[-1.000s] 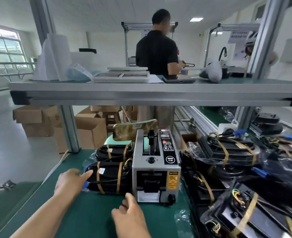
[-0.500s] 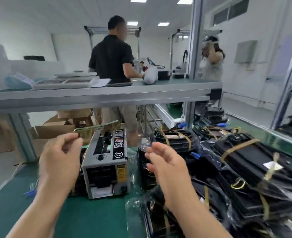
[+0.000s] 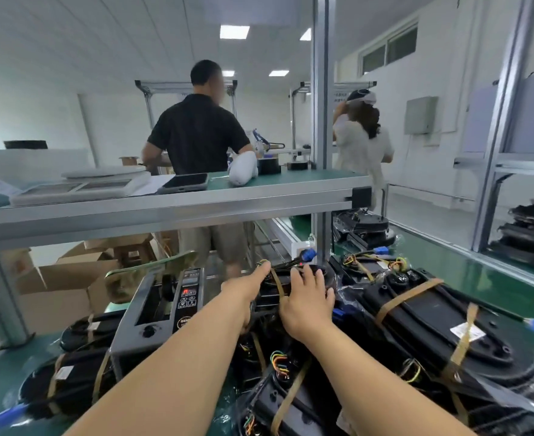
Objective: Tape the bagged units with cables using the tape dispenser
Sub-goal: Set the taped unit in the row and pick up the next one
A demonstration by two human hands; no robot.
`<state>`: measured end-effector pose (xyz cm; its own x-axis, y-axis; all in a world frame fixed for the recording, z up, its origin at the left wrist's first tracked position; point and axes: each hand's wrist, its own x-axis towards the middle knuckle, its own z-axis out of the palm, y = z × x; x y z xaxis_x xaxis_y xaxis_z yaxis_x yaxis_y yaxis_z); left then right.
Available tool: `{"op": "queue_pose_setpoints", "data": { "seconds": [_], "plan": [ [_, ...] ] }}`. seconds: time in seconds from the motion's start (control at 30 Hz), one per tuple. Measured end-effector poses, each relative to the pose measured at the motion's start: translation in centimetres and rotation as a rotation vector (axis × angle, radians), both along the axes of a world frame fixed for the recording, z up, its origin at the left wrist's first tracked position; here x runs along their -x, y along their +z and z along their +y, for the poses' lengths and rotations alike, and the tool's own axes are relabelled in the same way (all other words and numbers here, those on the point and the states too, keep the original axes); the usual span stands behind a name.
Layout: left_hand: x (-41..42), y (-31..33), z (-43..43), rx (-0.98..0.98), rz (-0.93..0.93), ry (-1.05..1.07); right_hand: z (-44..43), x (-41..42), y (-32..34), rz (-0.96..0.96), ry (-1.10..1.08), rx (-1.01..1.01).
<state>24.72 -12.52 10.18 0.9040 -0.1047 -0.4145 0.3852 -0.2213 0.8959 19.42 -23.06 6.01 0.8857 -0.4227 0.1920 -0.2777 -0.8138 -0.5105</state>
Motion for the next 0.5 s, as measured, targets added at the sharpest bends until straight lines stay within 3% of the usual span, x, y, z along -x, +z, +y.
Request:
{"op": "queue_pose_setpoints", "data": {
  "seconds": [0.13, 0.33, 0.5],
  "plan": [
    [-0.7, -1.8, -1.1, 0.056, 0.072, -0.040, -0.6, 0.0, -1.1, 0.043, 0.053, 0.075],
    [0.1, -2.3, -1.9, 0.240, -0.129, 0.167, -0.2, 1.5, -0.2, 0.023, 0.058, 0.045],
    [4.0, -0.3, 1.8, 0.387, -0.243, 0.185, 2.1, 5.5, 2.3, -0.238, 0.136, -0.079]
  ]
}}
